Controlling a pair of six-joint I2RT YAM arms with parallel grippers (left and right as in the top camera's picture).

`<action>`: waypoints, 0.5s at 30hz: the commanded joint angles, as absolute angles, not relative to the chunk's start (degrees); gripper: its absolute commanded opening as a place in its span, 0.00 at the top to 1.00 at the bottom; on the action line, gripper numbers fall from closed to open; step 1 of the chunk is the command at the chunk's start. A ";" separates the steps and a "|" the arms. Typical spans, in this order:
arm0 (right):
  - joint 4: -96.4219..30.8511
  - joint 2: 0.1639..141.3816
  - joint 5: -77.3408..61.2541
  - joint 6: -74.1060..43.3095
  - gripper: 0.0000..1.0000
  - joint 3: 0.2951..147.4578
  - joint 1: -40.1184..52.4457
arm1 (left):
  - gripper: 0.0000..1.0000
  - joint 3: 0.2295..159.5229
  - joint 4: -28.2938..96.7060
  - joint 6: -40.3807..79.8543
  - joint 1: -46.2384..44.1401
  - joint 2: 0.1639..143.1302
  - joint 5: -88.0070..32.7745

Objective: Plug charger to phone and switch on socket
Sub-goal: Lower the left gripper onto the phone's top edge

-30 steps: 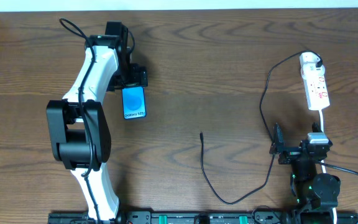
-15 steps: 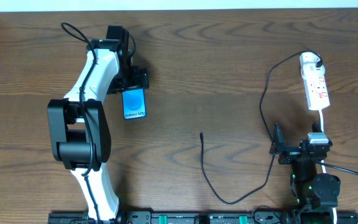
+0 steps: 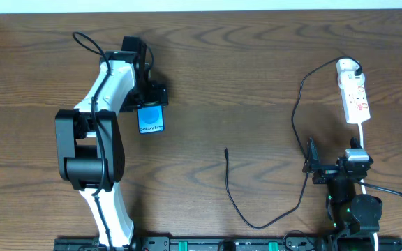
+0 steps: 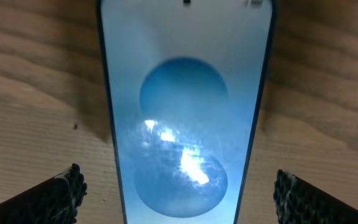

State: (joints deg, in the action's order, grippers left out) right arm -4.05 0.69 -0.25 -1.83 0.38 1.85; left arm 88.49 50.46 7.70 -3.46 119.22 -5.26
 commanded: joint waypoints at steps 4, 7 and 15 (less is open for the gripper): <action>-4.32 0.34 -0.38 -0.78 0.01 0.32 2.31 | 0.02 87.57 49.32 8.25 -3.33 120.14 -5.58; -4.32 0.34 -0.38 -0.78 0.01 0.32 2.31 | 0.02 87.00 48.45 8.25 -3.33 120.14 -5.58; -4.32 0.34 -0.36 -0.78 0.01 0.32 2.31 | 0.02 85.36 45.91 8.23 -3.36 120.22 -5.54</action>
State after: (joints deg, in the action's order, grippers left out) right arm -4.05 0.69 -0.25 -1.83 0.38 1.85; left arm 85.86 46.13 7.70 -3.46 119.22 -5.67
